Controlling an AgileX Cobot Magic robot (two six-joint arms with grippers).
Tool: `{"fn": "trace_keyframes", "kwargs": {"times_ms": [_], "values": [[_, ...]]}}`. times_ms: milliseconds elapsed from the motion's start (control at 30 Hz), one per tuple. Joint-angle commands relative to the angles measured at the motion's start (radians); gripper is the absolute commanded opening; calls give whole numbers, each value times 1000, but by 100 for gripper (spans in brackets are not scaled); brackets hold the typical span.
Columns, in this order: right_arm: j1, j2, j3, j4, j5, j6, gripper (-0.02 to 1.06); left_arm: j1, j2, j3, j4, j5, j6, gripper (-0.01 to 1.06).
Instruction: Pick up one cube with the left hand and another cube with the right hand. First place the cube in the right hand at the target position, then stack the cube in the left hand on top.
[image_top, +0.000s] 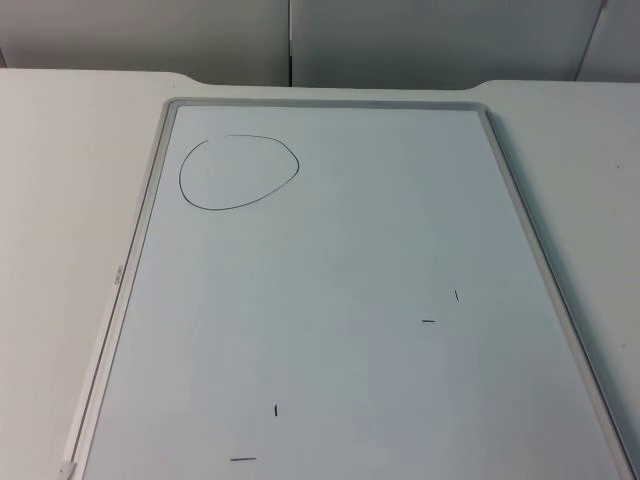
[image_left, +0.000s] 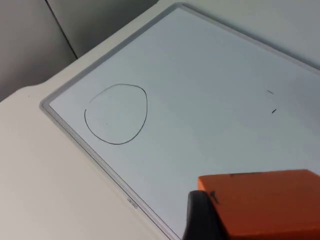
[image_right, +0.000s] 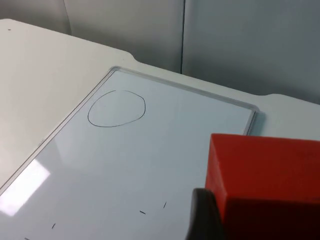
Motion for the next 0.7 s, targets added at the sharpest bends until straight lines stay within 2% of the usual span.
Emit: {"fn": "trace_keyframes", "kwargs": {"times_ms": [0, 233, 367, 567, 667], "values": [[7, 42, 4, 6, -37, 2, 0, -8, -7, 21, -11, -41, -29, 17], [7, 201, 4, 19, -107, 2, 0, -8, -7, 24, -11, -80, -50, 17], [7, 413, -2, 103, -272, -60, 0, -8, -7, 24, -11, -82, -52, 17], [7, 612, -83, 121, -295, -76, 0, -8, -7, 24, -18, -82, -52, 17], [7, 759, -192, 148, -295, -125, 0, -8, -7, 24, -33, -82, -52, 17]]}}
